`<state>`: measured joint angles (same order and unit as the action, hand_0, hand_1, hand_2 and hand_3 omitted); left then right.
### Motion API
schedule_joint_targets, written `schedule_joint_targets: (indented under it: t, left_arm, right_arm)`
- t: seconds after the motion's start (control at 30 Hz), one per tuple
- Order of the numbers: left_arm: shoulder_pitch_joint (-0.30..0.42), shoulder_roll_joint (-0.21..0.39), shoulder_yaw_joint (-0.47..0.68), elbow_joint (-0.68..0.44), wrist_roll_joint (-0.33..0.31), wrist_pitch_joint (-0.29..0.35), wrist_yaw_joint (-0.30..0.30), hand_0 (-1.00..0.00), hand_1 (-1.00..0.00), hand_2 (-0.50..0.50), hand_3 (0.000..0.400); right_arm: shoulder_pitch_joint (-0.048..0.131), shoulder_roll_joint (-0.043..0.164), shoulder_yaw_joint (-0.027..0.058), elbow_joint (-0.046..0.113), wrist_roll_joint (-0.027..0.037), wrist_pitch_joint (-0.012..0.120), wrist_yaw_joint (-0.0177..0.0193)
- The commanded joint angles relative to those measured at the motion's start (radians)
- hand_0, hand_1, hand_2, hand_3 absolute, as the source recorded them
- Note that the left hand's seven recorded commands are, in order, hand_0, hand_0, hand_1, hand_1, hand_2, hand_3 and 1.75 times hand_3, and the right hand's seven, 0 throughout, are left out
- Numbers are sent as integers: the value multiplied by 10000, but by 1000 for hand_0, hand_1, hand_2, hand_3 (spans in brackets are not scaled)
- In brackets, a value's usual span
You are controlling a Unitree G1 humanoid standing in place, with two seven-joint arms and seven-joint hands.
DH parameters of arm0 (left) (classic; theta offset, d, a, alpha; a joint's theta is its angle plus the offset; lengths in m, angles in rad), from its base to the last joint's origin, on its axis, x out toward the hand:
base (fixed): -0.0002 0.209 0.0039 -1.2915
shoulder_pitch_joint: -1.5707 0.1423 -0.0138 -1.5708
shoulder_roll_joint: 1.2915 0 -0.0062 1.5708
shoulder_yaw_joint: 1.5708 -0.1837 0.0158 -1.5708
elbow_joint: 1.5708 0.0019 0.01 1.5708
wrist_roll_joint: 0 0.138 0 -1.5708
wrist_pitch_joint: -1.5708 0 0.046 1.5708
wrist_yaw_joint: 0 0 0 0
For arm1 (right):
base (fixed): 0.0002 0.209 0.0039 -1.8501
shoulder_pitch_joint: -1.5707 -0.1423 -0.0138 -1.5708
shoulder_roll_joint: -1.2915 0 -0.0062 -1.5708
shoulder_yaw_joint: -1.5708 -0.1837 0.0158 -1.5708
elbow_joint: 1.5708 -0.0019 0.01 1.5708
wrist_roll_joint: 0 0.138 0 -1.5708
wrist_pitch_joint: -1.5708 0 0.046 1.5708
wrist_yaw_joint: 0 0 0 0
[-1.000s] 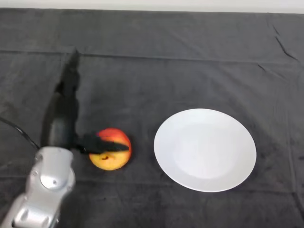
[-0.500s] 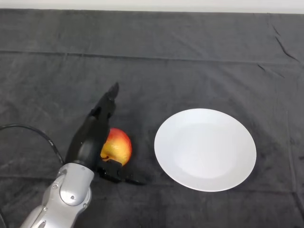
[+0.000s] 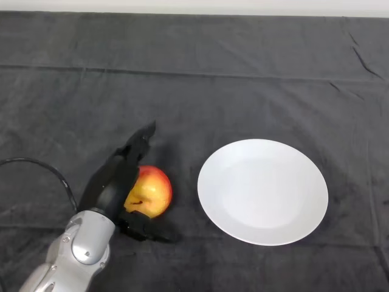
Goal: Move the apple to the plate
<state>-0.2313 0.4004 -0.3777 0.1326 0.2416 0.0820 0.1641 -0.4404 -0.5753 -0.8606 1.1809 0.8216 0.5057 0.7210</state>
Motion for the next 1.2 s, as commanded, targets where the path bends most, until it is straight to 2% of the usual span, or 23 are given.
schedule_joint_targets:
  t: [0.03,0.5,1.2]
  left_arm:
    - [-241,321,127,398,249,-45,88,-1000,-1000,0,400]
    - [-325,332,514,372,375,-258,333,-1000,-1000,0,400]
    - [-445,-49,983,-862,577,247,1094,-1000,-1000,0,400]
  right_arm:
    - [181,-208,-159,-116,90,-1,-65]
    - [183,-208,-157,-119,95,1,-68]
    - [185,-206,-153,-125,102,1,-73]
